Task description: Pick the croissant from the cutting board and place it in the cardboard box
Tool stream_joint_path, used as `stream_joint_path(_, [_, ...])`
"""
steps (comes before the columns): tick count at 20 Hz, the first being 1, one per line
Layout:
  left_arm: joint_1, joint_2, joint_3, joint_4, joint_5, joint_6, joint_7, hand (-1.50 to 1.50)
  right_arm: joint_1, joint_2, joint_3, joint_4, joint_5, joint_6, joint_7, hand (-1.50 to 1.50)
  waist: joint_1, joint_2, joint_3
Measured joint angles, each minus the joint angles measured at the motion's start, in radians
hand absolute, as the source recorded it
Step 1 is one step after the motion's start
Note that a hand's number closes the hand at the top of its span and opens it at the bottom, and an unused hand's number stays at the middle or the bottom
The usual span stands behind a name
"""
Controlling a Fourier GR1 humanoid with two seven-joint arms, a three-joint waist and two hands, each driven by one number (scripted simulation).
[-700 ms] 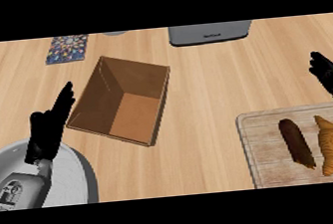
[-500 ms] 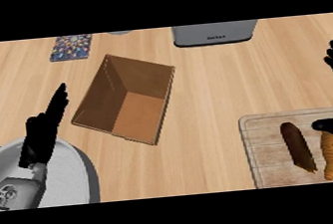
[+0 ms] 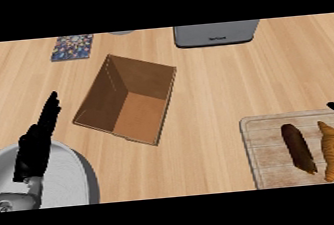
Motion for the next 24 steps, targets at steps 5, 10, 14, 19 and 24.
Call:
stream_joint_path(5, [0.021,-0.018,0.017,-0.005,-0.015,-0.006,-0.015,0.0,0.09,-0.048,-0.002,-0.043,0.067,0.028,0.005,-1.5,0.0,-0.001,-0.001])
stream_joint_path(10, [0.032,-0.019,0.023,-0.014,-0.018,-0.01,-0.033,0.0,0.171,-0.214,0.039,-0.095,0.194,0.135,0.159,-1.5,0.001,-0.001,-0.003])
stream_joint_path(14, [0.04,-0.007,0.03,-0.028,-0.013,-0.022,-0.011,0.0,0.225,-0.329,0.095,-0.149,0.246,0.288,0.318,-1.5,0.005,-0.001,-0.005])
stream_joint_path(19, [0.036,-0.013,0.032,-0.018,-0.025,-0.023,-0.024,0.0,0.242,-0.418,0.177,-0.244,0.243,0.496,0.536,-1.5,0.008,0.0,-0.005])
stream_joint_path(24, [0.053,-0.027,0.032,-0.042,-0.046,-0.019,-0.012,0.0,0.226,-0.39,0.257,-0.349,0.248,0.608,0.745,-1.5,0.009,-0.001,-0.002])
